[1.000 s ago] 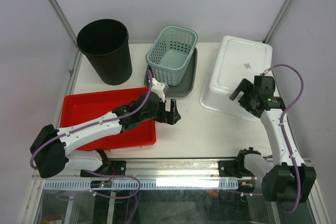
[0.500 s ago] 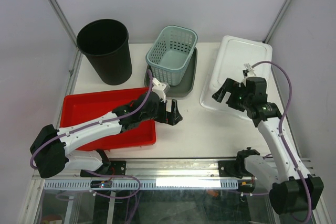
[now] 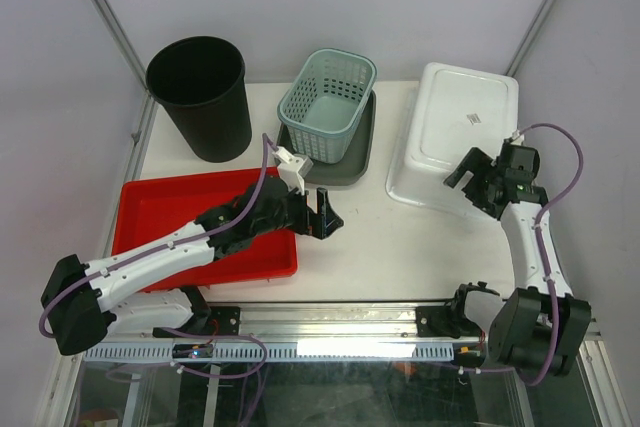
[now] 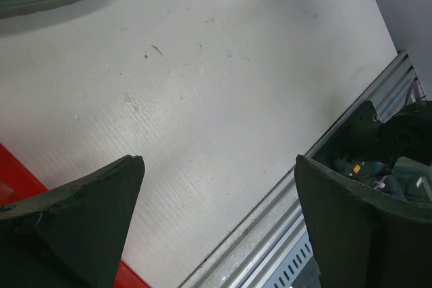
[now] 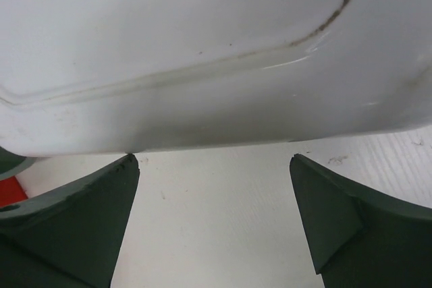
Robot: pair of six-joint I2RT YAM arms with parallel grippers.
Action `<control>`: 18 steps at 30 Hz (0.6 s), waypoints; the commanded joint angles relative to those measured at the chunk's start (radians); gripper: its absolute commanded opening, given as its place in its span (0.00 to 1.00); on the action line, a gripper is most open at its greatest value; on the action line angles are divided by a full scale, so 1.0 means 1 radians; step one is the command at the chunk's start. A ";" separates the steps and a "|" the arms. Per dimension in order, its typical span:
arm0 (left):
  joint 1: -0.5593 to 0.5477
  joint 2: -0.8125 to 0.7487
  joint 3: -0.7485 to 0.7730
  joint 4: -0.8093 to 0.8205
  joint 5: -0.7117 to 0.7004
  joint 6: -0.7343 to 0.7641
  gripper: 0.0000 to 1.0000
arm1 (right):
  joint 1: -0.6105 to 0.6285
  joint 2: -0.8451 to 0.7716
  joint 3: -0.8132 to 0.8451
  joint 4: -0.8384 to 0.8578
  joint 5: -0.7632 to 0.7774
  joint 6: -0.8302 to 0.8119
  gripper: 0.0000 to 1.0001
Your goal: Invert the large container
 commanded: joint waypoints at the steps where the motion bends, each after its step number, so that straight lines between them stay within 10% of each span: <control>1: -0.008 -0.041 -0.006 0.071 -0.003 0.018 0.99 | -0.009 -0.046 0.063 0.121 0.030 0.014 0.96; 7: -0.009 -0.021 0.015 0.071 0.023 0.020 0.99 | -0.009 -0.165 0.029 0.123 0.190 0.032 0.87; 11: -0.008 -0.022 0.016 0.071 0.023 0.029 0.99 | -0.021 -0.179 0.026 0.087 0.307 0.077 0.59; 18: -0.009 -0.032 0.008 0.071 0.013 0.026 0.99 | -0.019 -0.196 0.040 0.118 0.027 0.143 0.36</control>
